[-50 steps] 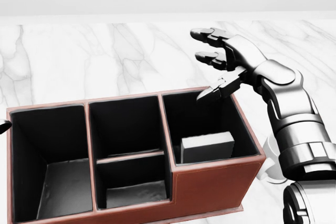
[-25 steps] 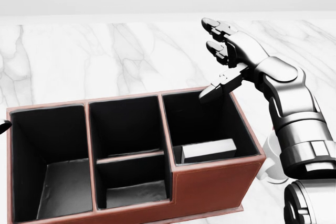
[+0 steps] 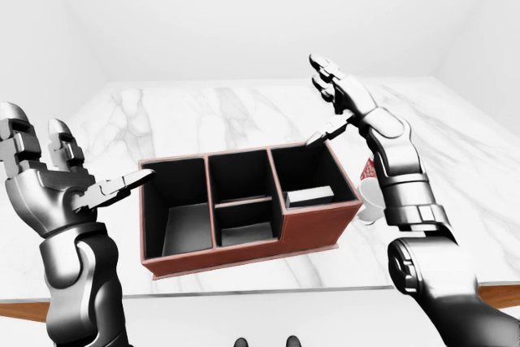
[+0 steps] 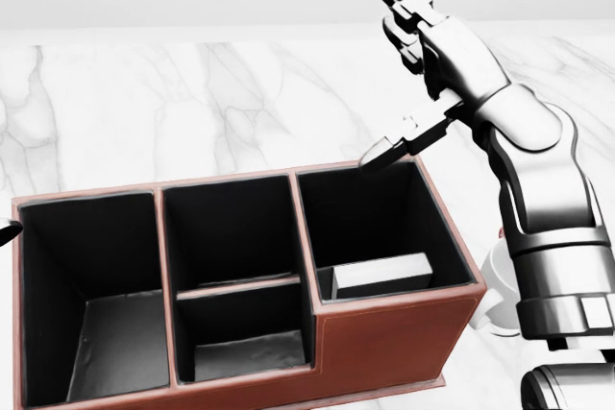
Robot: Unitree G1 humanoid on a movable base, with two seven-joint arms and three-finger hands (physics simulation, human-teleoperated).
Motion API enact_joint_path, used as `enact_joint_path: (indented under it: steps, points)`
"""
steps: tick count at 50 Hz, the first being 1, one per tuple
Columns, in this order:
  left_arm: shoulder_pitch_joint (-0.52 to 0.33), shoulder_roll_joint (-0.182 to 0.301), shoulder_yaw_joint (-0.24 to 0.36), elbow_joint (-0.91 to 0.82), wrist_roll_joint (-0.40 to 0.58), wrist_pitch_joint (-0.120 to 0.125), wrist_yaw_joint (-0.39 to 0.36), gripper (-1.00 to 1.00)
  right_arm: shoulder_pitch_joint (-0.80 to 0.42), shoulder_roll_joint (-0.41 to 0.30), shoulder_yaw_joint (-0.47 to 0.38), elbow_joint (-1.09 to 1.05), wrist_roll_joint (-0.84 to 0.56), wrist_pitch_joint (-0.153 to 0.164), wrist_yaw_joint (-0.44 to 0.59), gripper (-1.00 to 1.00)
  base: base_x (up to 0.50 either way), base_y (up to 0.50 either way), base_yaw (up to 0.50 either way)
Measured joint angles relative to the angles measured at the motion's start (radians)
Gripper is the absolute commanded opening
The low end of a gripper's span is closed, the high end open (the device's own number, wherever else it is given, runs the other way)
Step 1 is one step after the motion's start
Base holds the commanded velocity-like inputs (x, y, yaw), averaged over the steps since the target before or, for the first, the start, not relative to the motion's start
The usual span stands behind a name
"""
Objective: Pick up the book and place it in the right compartment of the caddy.
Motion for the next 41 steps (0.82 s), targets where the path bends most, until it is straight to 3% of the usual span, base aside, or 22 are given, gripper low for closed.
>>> enact_joint_path:
  steps: [19, 29, 41]
  points:
    - [0.007, -0.008, -0.007, -0.009, 0.006, 0.0, -0.006, 1.0, 0.254, 0.085, 0.026, -0.874, -0.059, 0.0, -0.074, 1.0, 0.0, 0.0, 0.0]
    - [0.01, -0.012, -0.01, -0.017, 0.009, 0.0, -0.008, 1.0, 0.383, 0.138, 0.06, -1.117, -0.099, 0.0, -0.108, 1.0, 0.0, 0.0, 0.0]
    - [0.01, -0.013, -0.011, -0.022, 0.009, 0.0, -0.009, 1.0, 0.449, 0.175, 0.1, -1.296, -0.151, 0.0, -0.107, 1.0, 0.0, 0.0, 0.0]
